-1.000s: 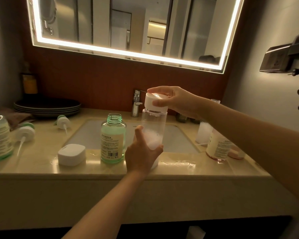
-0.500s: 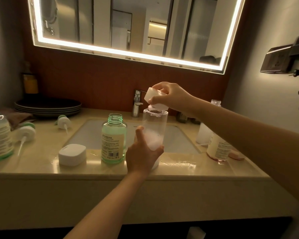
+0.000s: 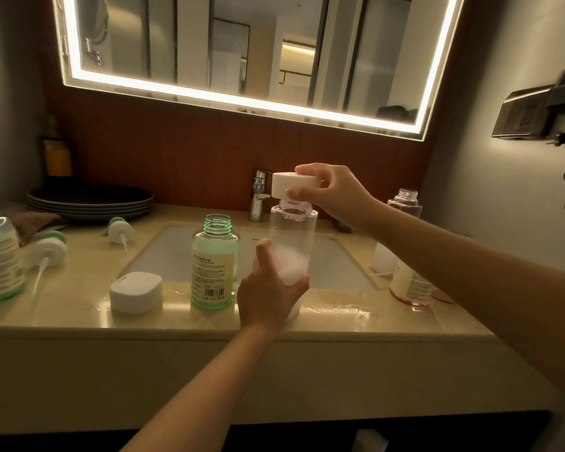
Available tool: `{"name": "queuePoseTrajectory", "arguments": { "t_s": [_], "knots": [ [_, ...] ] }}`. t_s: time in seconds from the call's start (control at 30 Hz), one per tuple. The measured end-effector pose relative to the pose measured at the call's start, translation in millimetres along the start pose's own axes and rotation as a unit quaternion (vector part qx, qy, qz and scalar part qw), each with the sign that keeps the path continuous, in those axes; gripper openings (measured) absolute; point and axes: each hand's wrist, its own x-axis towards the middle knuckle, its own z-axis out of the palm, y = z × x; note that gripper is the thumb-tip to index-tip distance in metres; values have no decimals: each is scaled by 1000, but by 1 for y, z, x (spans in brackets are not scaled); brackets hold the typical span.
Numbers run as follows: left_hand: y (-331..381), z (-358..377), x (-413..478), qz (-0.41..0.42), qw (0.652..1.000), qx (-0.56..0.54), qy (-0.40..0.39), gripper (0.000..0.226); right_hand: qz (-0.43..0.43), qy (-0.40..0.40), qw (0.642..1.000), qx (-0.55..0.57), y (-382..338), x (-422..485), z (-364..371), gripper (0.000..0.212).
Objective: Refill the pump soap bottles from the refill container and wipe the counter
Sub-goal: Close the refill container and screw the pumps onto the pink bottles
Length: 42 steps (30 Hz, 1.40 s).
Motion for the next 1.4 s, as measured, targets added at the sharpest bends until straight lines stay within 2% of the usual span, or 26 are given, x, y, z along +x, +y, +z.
{"name": "queuePoseTrajectory", "arguments": {
  "t_s": [0.23, 0.47, 0.67, 0.77, 0.87, 0.93, 1.17, 1.3, 1.4],
  "knots": [
    [0, 0, -1, 5, 1000, -7, 7, 78, 4, 17, 1000, 22, 8, -10, 6, 58],
    [-2, 2, 0, 4, 1000, -2, 5, 78, -19, 16, 1000, -17, 8, -9, 5, 61],
    [-1, 1, -1, 4, 1000, -6, 6, 79, -29, 51, 994, -93, 8, -10, 9, 68],
    [-1, 1, -1, 3, 1000, -7, 3, 78, -1, 6, 997, -78, -1, -3, 3, 67],
    [-1, 1, -1, 5, 1000, -6, 4, 78, 14, -82, 994, -69, -8, 4, -4, 56],
    [-1, 1, -1, 5, 1000, -8, 5, 79, 6, -102, 992, -71, -9, 5, -5, 50],
    [-1, 0, -2, 5, 1000, -10, 3, 79, -9, -41, 984, -173, -6, 4, 4, 72],
    [-1, 1, -2, 8, 1000, -7, 4, 77, -9, -85, 988, -128, -10, 3, 4, 61],
    [-1, 0, -2, 10, 1000, -8, 5, 78, -27, -42, 983, -179, -9, 2, 5, 61]
  ]
}}
